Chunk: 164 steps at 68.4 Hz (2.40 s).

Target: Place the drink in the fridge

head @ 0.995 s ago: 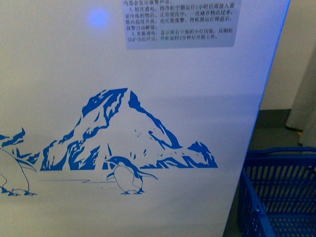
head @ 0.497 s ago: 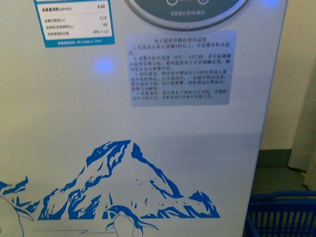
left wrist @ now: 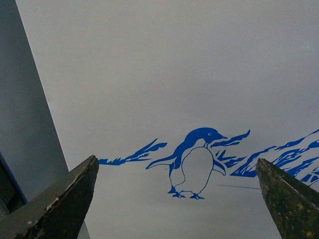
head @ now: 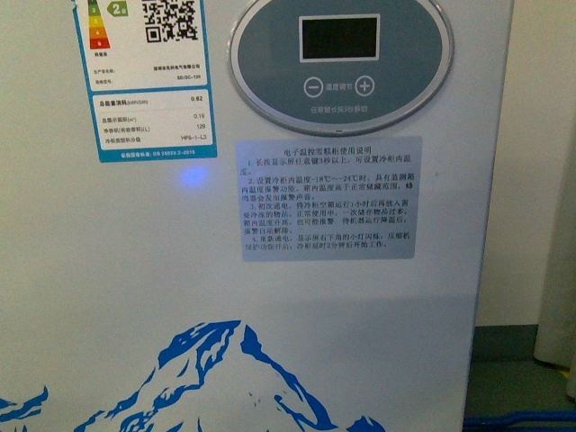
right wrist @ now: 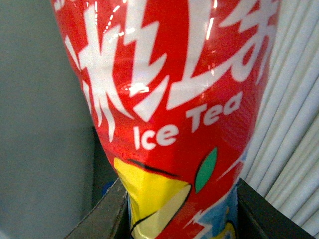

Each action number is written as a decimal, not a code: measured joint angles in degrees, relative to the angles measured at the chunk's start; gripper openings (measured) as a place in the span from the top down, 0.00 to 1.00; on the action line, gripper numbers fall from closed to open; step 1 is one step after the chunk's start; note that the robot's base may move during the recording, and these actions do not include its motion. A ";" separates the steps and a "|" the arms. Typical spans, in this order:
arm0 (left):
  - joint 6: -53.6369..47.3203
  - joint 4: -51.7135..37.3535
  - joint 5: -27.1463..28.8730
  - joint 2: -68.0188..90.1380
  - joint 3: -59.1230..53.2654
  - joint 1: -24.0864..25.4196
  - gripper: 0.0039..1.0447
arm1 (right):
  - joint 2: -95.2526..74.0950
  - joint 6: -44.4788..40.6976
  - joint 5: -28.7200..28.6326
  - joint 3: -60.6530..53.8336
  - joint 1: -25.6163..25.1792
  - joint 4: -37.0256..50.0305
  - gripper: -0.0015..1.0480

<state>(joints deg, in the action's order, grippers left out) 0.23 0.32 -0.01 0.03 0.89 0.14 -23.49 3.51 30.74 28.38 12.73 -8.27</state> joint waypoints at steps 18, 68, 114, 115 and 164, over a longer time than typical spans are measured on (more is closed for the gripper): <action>0.00 0.00 0.00 0.00 0.00 0.00 0.08 | 3.15 -0.44 9.97 -1.60 6.80 2.12 0.62; 0.00 0.00 0.00 0.00 0.00 0.00 0.08 | 2.91 -3.34 17.77 -5.60 13.70 7.69 0.57; 0.00 0.00 0.02 0.00 0.00 0.00 0.08 | 2.93 -3.37 17.90 -5.77 13.70 7.69 0.62; 0.00 0.00 0.02 0.00 0.00 0.00 0.08 | 2.95 -3.37 17.92 -5.77 13.70 7.69 0.62; 0.00 0.00 0.00 0.00 0.00 0.00 0.08 | 2.95 -3.39 17.90 -5.75 13.75 7.76 0.62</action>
<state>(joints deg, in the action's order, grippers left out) 0.23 0.32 -0.01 0.03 0.89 0.14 -20.53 0.12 48.64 22.63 26.48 -0.51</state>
